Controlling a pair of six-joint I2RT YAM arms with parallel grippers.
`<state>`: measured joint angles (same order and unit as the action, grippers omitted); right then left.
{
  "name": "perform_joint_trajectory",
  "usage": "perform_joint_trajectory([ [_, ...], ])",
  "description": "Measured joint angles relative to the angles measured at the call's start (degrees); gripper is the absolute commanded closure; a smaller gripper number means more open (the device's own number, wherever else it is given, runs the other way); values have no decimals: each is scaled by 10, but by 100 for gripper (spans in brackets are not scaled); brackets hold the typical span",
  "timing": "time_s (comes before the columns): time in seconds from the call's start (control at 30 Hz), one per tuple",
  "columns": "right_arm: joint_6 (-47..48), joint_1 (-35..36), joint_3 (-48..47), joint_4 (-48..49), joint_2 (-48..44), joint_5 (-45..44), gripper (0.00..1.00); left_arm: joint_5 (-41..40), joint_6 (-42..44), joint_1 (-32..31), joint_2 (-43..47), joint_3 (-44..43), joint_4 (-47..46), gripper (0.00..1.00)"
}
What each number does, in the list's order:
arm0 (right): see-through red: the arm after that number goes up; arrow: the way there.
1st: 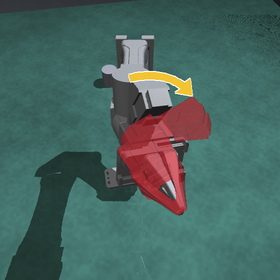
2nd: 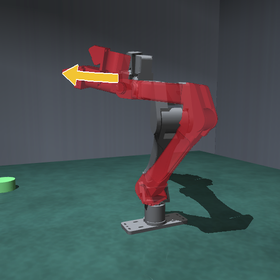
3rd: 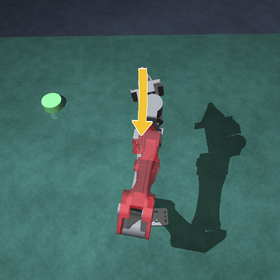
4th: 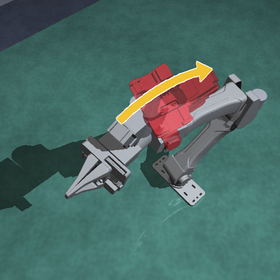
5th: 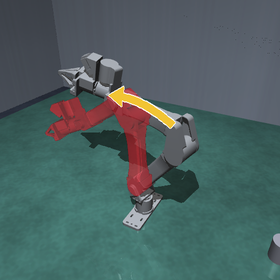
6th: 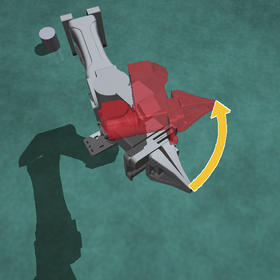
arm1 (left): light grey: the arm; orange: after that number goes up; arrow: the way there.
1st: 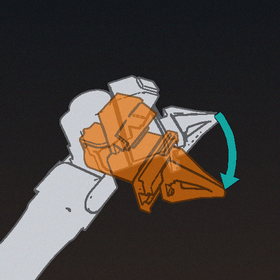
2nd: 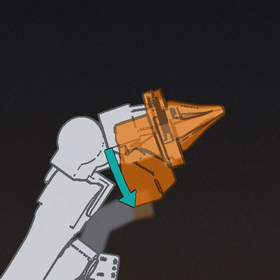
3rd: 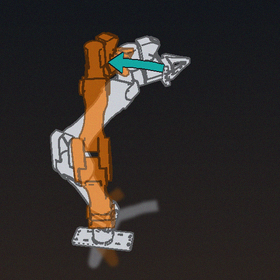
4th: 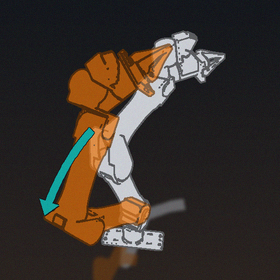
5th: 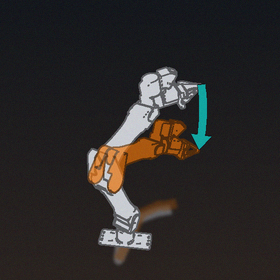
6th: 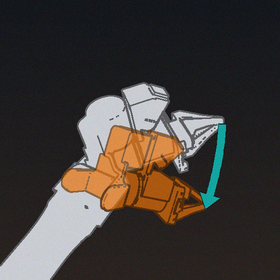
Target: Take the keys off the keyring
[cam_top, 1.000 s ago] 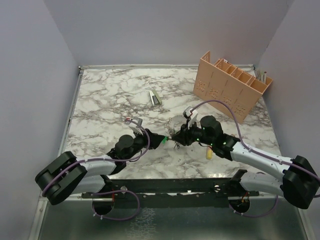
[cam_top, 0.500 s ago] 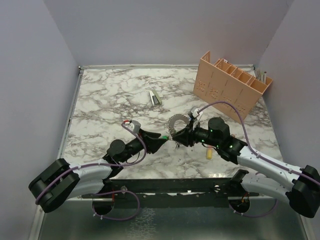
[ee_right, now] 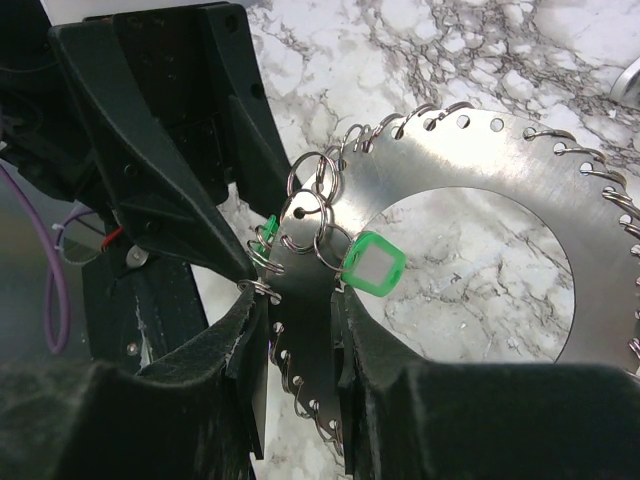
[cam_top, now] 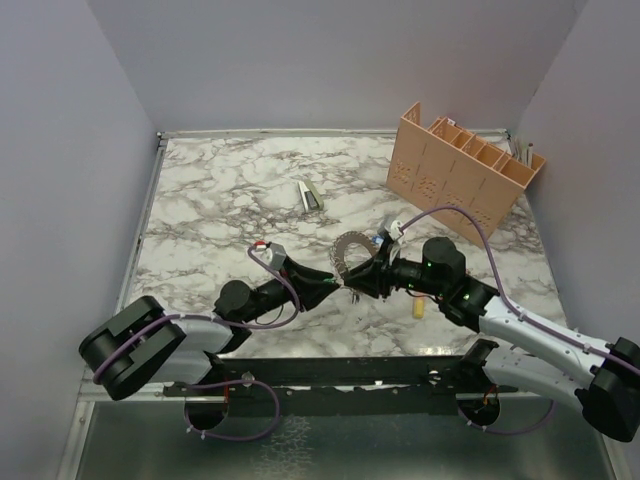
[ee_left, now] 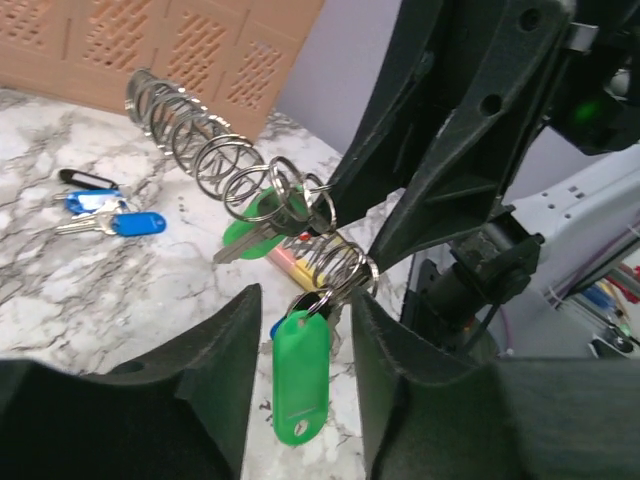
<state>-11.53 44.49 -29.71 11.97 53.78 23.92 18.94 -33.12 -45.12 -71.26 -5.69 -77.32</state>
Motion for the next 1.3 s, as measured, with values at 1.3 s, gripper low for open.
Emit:
perform_joint_trajectory([
  [1.3, 81, -3, 6, 20, 25, -56, 99, -133, 229, -90, 159, -281, 695, 100],
])
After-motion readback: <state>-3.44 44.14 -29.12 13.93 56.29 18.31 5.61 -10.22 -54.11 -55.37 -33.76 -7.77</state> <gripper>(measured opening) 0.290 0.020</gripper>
